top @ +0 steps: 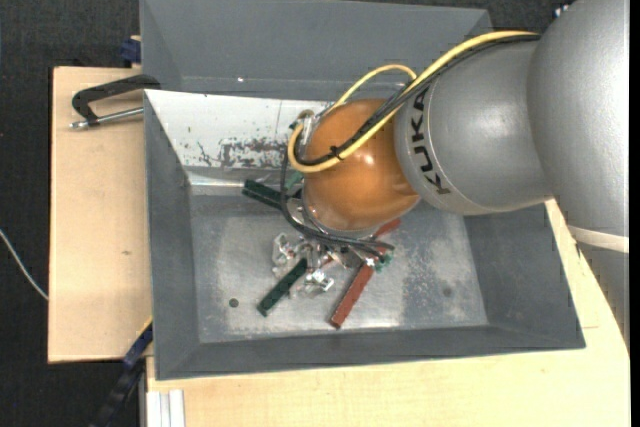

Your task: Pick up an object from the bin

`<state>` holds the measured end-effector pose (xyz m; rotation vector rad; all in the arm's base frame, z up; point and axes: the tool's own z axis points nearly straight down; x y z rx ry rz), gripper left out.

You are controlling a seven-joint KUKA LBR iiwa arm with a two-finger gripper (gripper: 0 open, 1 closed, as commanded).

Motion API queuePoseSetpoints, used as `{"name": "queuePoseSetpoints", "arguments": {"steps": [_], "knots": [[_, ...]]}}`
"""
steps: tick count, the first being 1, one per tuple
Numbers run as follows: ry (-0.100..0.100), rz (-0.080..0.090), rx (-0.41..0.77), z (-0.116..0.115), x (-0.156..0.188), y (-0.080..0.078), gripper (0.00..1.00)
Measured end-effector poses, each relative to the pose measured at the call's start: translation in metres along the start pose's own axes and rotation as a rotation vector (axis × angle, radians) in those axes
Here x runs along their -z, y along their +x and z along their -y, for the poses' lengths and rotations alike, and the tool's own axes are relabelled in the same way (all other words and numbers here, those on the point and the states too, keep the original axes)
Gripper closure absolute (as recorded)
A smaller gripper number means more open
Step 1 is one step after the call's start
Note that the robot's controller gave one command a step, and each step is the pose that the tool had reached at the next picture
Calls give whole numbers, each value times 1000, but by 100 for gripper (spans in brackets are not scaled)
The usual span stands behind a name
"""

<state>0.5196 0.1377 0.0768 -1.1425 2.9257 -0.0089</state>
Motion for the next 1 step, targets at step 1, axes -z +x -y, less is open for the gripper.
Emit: {"name": "queuePoseSetpoints", "arguments": {"steps": [1], "knots": [[-2, 11, -7, 14, 158, -12, 100]]}}
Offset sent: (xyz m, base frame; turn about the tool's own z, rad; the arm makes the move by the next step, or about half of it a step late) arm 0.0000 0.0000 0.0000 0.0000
